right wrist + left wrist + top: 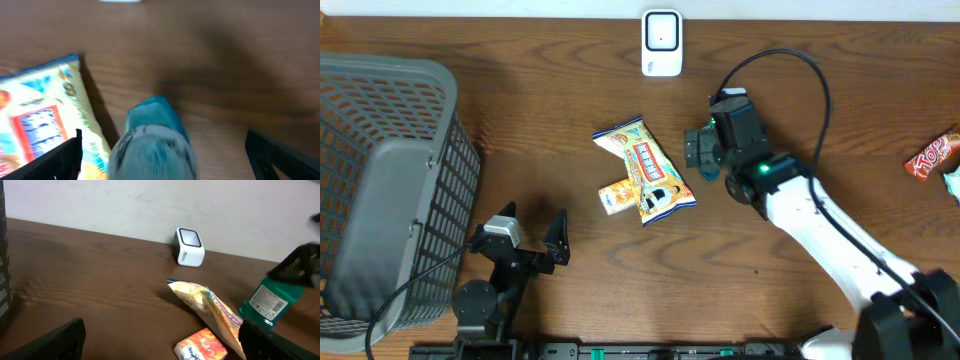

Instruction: Scan the item barcode

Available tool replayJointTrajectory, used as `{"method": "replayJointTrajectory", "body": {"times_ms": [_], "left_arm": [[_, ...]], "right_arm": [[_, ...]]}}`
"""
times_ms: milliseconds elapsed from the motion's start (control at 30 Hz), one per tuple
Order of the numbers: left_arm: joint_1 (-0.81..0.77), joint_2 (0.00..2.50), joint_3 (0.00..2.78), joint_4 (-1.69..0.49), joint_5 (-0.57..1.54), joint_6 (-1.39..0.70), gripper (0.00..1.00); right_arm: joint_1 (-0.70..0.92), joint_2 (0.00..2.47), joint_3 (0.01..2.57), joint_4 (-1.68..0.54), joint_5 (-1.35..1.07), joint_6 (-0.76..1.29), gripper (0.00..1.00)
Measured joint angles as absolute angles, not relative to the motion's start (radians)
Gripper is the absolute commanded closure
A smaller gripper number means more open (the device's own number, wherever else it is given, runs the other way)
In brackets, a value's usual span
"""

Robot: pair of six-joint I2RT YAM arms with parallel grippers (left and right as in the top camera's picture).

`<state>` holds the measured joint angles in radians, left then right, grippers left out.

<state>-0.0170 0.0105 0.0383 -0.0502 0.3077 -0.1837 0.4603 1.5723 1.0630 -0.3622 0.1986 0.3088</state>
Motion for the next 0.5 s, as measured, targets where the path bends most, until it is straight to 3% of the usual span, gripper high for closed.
{"method": "replayJointTrajectory", "body": {"times_ms": [100, 167, 200, 367, 500], "left_arm": [[-0.017, 0.01, 0.038, -0.05, 0.308, -0.184, 0.02], [-0.017, 0.01, 0.038, -0.05, 0.308, -0.184, 0.02], [-0.017, 0.01, 0.038, -0.05, 0.308, -0.184, 0.02], [-0.017, 0.01, 0.038, -0.05, 0.308, -0.184, 0.02], [-0.017, 0.01, 0.038, -0.05, 0.308, -0.184, 0.02]], "right_arm": [[0.46, 1.633, 1.063, -0.342, 0.197, 0.306, 0.1], [0.459, 1.663, 1.063, -0.319, 0.199, 0.299, 0.28], [0.459, 1.671, 1.063, -0.309, 0.198, 0.294, 0.41], [0.44, 1.689, 1.063, -0.274, 0.192, 0.297, 0.75], [0.416, 1.689, 1.063, -0.266, 0.192, 0.296, 0.82]]}}
